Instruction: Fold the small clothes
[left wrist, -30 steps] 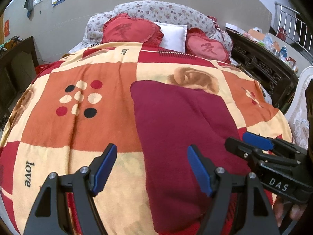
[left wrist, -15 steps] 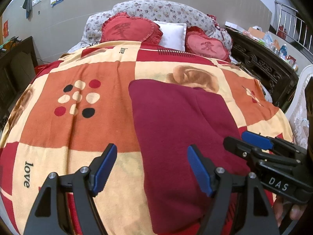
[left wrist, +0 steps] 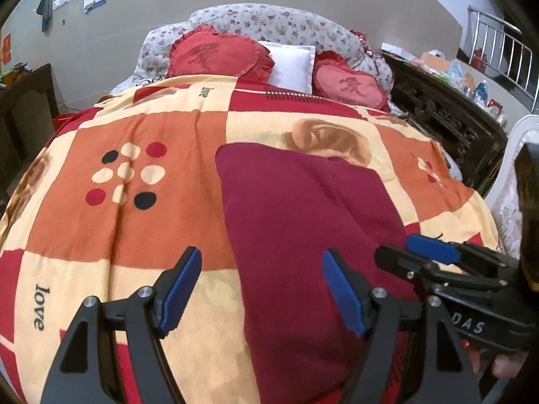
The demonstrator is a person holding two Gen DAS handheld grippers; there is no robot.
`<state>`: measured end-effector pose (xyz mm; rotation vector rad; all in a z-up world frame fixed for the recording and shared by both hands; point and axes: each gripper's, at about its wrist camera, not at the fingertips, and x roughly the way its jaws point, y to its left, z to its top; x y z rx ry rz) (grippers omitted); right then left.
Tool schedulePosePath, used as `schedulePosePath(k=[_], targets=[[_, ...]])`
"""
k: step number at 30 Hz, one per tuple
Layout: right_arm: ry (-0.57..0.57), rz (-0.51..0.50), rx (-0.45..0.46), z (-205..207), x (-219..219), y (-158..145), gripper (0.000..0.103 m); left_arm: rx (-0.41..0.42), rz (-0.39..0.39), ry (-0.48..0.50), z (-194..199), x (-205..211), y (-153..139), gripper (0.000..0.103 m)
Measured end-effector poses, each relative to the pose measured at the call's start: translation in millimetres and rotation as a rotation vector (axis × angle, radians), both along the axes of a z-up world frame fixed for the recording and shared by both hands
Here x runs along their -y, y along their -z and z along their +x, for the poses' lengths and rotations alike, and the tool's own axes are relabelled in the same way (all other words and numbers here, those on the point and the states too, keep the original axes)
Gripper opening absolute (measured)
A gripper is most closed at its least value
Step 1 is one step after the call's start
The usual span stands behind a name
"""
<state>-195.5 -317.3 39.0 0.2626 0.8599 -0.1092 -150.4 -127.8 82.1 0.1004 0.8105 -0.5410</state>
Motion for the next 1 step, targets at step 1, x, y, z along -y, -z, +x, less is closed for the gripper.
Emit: schedulePosePath(k=[1], targets=[[-0.004, 0.004, 0.001, 0.4, 1.2, -0.5, 0.079, -0.001, 0.001, -0.001, 2.3, -0.7, -0.2, 0.078]])
